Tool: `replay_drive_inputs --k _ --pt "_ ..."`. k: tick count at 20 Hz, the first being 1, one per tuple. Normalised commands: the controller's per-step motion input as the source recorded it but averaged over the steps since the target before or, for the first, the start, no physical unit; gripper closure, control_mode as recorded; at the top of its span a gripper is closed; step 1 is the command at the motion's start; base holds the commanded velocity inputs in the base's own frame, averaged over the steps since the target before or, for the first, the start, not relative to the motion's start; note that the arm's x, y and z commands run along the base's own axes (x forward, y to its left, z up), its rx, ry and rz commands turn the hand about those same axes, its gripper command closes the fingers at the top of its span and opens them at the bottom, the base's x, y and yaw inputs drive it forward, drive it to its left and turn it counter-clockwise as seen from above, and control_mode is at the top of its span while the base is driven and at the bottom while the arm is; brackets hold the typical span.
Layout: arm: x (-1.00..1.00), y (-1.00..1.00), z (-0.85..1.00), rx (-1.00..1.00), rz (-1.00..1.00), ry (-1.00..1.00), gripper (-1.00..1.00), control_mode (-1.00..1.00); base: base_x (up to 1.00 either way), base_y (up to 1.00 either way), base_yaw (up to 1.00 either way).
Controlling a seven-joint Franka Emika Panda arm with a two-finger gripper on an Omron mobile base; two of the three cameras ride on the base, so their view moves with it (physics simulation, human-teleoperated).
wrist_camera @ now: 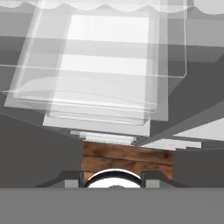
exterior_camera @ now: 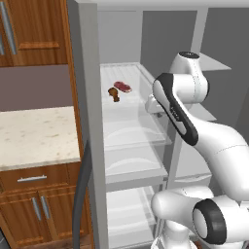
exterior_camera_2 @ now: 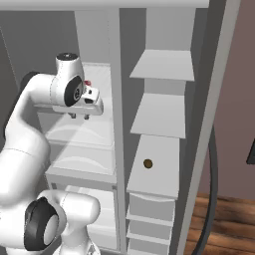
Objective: There's a chicken drumstick in the fridge that needs to be moved to the freezer for freezing. Pick up the chicken drumstick from the fridge, place it on any shelf in the freezer, and close the fridge and freezer doors when done.
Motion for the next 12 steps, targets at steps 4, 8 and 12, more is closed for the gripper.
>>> replay_drive_inputs --k 4,8,12 --pt "-0.2 0.01 0.0 0.02 0.0 -0.05 -1.0 -1.0 0.0 0.0 0.0" --pt "-0.4 0.59 0.0 0.0 0.0 -0.21 -1.0 -1.0 0.0 0.0 0.0" --pt "-0.09 0.52 0.16 0.0 0.02 -0.17 -1.0 -1.0 0.0 0.0 0.0"
